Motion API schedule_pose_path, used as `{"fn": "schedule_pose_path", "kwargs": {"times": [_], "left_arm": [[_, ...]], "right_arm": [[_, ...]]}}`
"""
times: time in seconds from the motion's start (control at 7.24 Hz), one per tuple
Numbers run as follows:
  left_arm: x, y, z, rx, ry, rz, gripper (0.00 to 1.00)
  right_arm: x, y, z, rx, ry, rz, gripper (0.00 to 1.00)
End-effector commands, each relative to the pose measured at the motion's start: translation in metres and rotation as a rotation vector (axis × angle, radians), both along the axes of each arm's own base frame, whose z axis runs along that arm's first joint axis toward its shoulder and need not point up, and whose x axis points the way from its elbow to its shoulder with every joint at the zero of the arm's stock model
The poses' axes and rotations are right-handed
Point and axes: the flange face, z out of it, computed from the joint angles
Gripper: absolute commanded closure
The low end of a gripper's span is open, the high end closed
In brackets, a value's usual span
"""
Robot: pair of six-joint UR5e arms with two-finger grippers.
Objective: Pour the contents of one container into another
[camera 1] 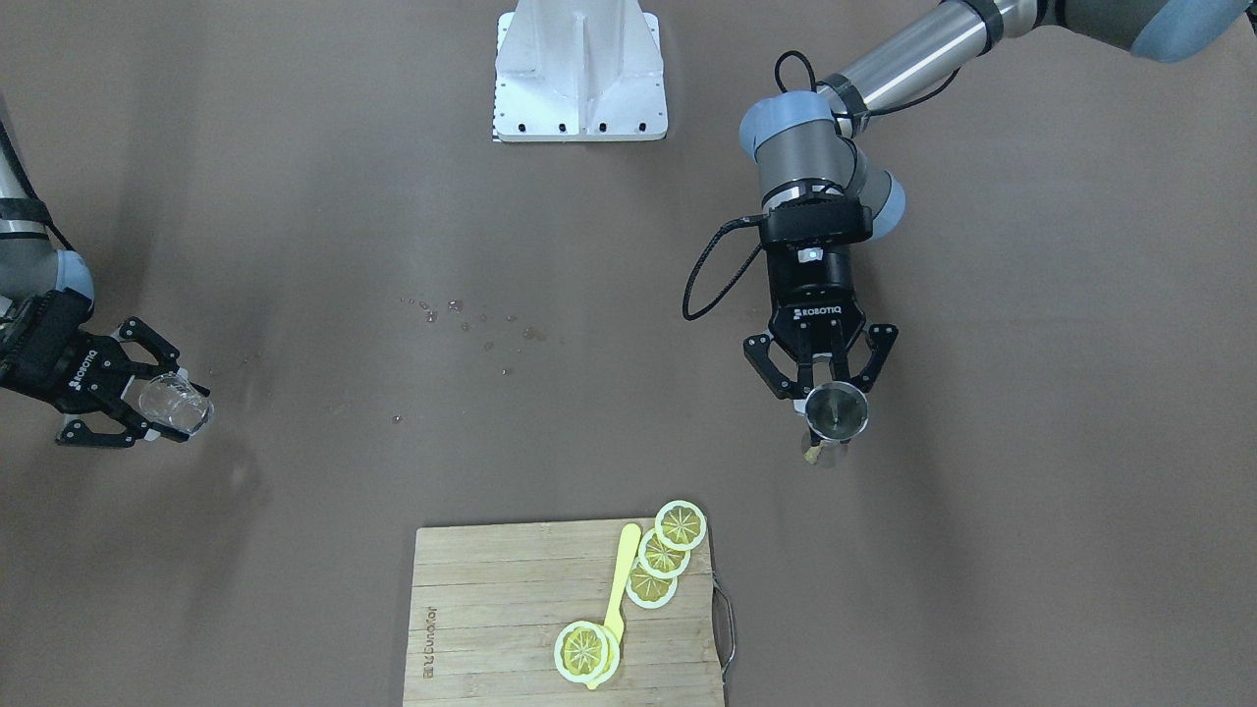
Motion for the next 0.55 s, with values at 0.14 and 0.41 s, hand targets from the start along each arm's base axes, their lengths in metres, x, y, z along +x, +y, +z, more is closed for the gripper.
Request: {"fn": "schedule_pose_path", "kwargs": {"times": [0.14, 0.41], "left_arm": [[0.04, 0.029, 0.022, -0.065, 0.063, -0.181, 1.0], [0.05, 0.027, 0.051, -0.114, 0.127, -0.272, 1.0]], "right_arm": [[-0.022, 0.001, 0.01, 0.011, 0.023, -0.031, 1.0], [-0.041, -0.002, 0.003, -0.004, 0.032, -0.055, 1.0]]}}
